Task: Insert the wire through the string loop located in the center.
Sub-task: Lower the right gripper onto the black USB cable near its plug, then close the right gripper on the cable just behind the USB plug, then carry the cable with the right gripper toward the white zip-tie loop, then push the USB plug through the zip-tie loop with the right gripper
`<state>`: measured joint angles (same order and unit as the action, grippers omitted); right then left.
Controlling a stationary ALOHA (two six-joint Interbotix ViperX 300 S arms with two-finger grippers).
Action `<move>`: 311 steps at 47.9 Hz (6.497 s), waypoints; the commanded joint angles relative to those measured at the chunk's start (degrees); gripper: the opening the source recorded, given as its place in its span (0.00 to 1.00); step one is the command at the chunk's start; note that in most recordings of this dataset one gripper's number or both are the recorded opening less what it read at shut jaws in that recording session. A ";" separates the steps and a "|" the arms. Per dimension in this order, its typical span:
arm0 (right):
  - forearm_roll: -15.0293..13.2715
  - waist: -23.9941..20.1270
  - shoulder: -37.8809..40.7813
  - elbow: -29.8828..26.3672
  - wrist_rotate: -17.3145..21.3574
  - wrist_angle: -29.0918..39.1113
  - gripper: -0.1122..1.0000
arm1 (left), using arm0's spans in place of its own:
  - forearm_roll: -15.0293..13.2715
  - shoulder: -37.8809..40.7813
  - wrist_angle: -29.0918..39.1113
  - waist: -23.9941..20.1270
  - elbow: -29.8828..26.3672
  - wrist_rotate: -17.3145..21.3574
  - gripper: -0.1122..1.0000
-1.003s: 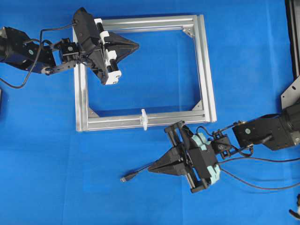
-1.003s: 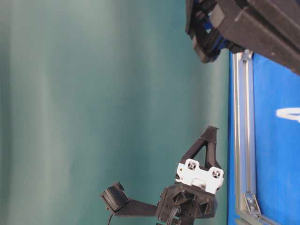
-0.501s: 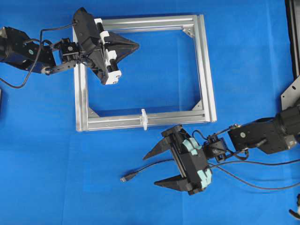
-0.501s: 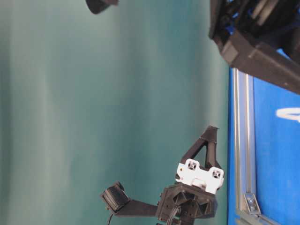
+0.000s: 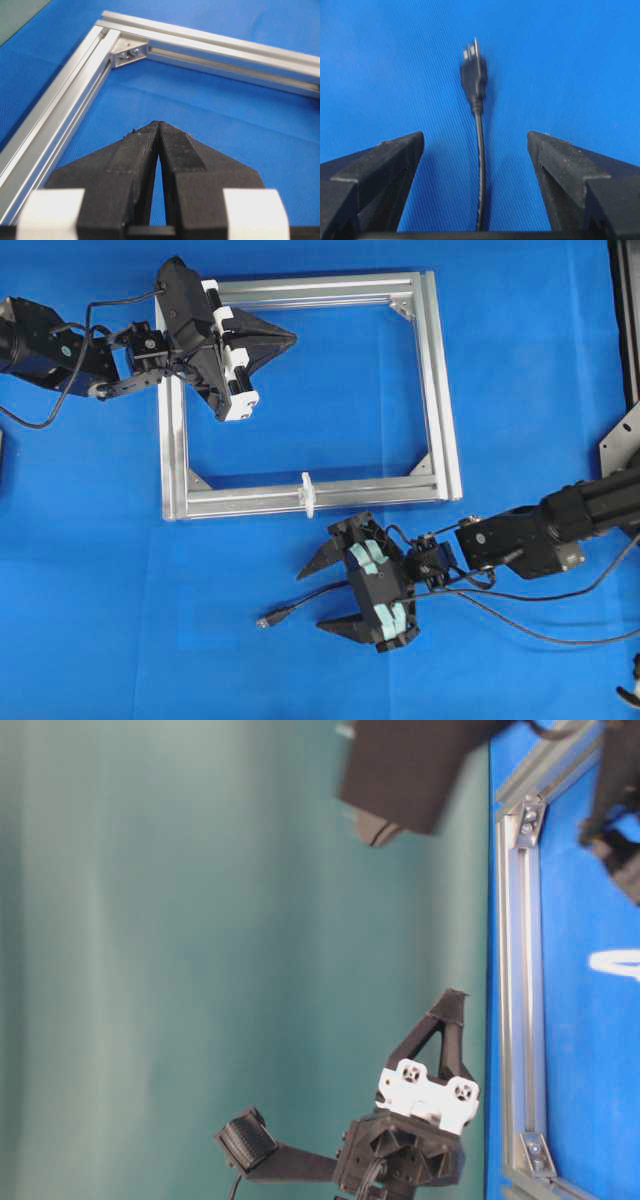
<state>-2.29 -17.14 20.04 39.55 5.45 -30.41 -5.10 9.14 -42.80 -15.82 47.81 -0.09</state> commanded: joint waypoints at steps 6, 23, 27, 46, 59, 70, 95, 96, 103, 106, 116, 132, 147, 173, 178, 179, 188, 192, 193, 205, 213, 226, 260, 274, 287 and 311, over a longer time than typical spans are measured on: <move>0.70 0.44 -0.35 -1.05 0.09 -0.18 0.78 | 0.18 -1.85 -0.09 0.26 -0.44 -0.09 0.10; 0.97 0.62 -0.35 -1.14 0.00 -0.18 0.76 | 0.26 -1.85 0.00 0.18 -0.44 0.00 0.10; 1.05 0.97 -0.35 -1.14 0.00 0.00 0.69 | 0.26 -1.85 0.00 0.26 -0.35 -0.09 0.10; 0.88 1.14 -0.35 -1.32 -0.18 1.14 0.08 | 0.26 -1.93 0.00 0.26 -0.26 0.09 0.10; 0.97 1.14 -0.44 -1.67 -0.09 2.37 0.08 | 0.26 -1.85 0.09 0.26 -0.26 0.18 0.10; 0.97 1.14 -3.60 -1.76 -0.09 7.03 0.08 | 0.26 -1.93 0.18 0.26 -0.26 0.09 0.10; 0.97 0.97 -13.54 -1.85 -0.09 16.35 0.08 | 0.26 -1.93 0.35 0.35 -0.26 0.09 0.10; 0.97 0.97 -13.54 -1.85 0.00 16.44 0.08 | 0.26 -1.93 0.35 0.35 -0.26 0.09 0.10; 1.05 0.88 -13.54 -1.85 0.00 16.44 0.08 | 0.26 -1.93 0.35 0.35 -0.26 -0.09 0.10; 1.05 0.88 -13.54 -1.85 0.00 16.44 0.08 | 0.26 -1.93 0.35 0.35 -0.26 -0.09 0.10; 1.05 0.88 -13.54 -1.85 0.00 16.44 0.08 | 0.26 -1.85 0.35 0.44 -0.26 -0.09 0.10; 1.05 0.88 -13.54 -1.85 0.00 16.44 0.08 | 0.26 -1.93 0.35 0.44 -0.26 -0.18 0.10; 1.05 0.88 -13.71 -1.32 0.00 16.44 0.08 | 0.26 -1.93 0.35 0.44 -0.26 -0.09 0.10; 2.72 0.88 -23.55 11.43 0.09 16.44 0.08 | 0.26 -1.93 0.35 0.44 -0.26 -0.18 0.10; 2.81 0.88 -26.46 14.50 0.09 16.44 0.08 | 0.26 -1.93 0.35 0.44 -0.26 -0.18 0.10; 2.90 0.88 -26.89 14.85 0.09 16.44 0.08 | 0.26 -1.93 0.35 0.44 -0.26 -0.18 0.10; 2.90 1.05 -28.13 16.00 0.00 16.08 0.08 | 0.26 -1.93 0.35 0.44 -0.35 -0.18 0.10; 2.81 1.49 -27.77 15.64 0.00 16.08 0.08 | 0.26 -1.85 0.35 0.53 -0.53 -0.18 0.10; 2.90 1.76 -27.69 15.47 0.00 16.08 0.08 | 0.26 -1.85 0.35 0.44 -0.53 -0.18 0.10; 2.90 6.24 -27.25 14.85 0.00 16.00 0.08 | 0.26 -1.85 0.35 0.53 -0.35 -0.18 0.10; 2.81 10.72 -27.16 14.77 0.00 16.17 0.08 | 0.26 -1.93 0.35 0.79 -0.26 -0.18 0.10; 2.90 15.12 -26.02 14.24 0.00 16.00 0.08 | 0.26 -1.93 0.35 1.05 -0.26 -0.26 0.10; 2.90 15.38 -24.79 13.62 0.00 16.00 0.08 | 0.26 -1.85 0.35 1.14 -0.53 -0.26 0.10; 2.90 15.38 -24.79 13.71 0.00 16.00 0.08 | 0.26 -1.85 0.44 1.14 -0.53 -0.18 0.10; 2.90 15.38 -24.79 13.71 0.00 16.00 0.08 | 0.26 -1.85 0.35 1.14 -0.53 -0.18 0.10; 2.90 15.38 -24.79 13.71 0.00 16.00 0.08 | 0.26 -1.85 0.35 1.14 -0.62 -0.18 0.10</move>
<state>0.44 -1.85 -4.22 54.23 5.45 -13.89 -5.01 9.14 -42.19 -14.77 47.90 -0.26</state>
